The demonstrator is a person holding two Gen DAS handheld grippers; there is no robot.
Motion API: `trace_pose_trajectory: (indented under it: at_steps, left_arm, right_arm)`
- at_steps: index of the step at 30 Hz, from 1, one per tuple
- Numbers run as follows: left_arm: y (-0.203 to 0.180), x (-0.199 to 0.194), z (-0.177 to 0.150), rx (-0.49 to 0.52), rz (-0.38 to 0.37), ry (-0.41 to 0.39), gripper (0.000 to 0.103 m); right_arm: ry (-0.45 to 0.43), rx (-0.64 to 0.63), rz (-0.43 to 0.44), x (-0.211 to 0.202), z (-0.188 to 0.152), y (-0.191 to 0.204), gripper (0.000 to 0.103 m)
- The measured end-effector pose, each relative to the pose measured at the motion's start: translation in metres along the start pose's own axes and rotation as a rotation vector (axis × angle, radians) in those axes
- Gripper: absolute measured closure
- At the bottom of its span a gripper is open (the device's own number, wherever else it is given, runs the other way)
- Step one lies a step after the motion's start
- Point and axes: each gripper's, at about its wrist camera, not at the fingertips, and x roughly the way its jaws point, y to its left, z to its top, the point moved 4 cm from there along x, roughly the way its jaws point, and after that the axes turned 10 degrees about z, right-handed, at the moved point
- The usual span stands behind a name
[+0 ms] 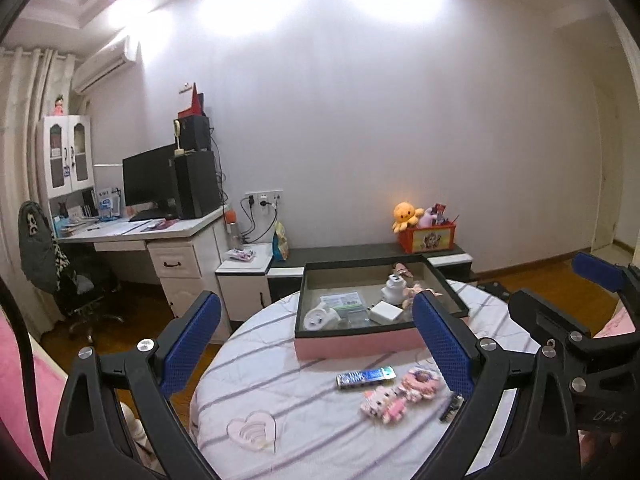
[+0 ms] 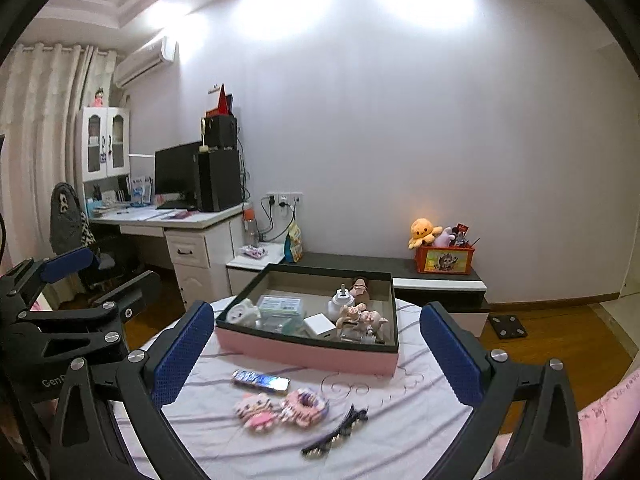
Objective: Organize rigid objects
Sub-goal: 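Withdraw both tools from the pink box toward the remaining items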
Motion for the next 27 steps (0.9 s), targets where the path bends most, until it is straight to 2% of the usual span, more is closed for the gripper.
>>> trace_pose_trajectory:
  at_steps: [7, 14, 27]
  left_arm:
    - [0.008, -0.044, -0.005, -0.019, -0.008, -0.024, 0.005]
    - [0.013, -0.073, -0.001, -0.034, 0.005, -0.070, 0.005]
    - [0.013, -0.083, 0.000, -0.038, 0.015, -0.098, 0.005]
  right_arm:
    - [-0.057, -0.024, -0.023, -0.046, -0.002, 0.021, 0.000]
    - [-0.082, -0.020, -0.020, -0.072, -0.004, 0.029, 0.000]
    - [-0.108, -0.020, -0.023, -0.088, -0.004, 0.031, 0.000]
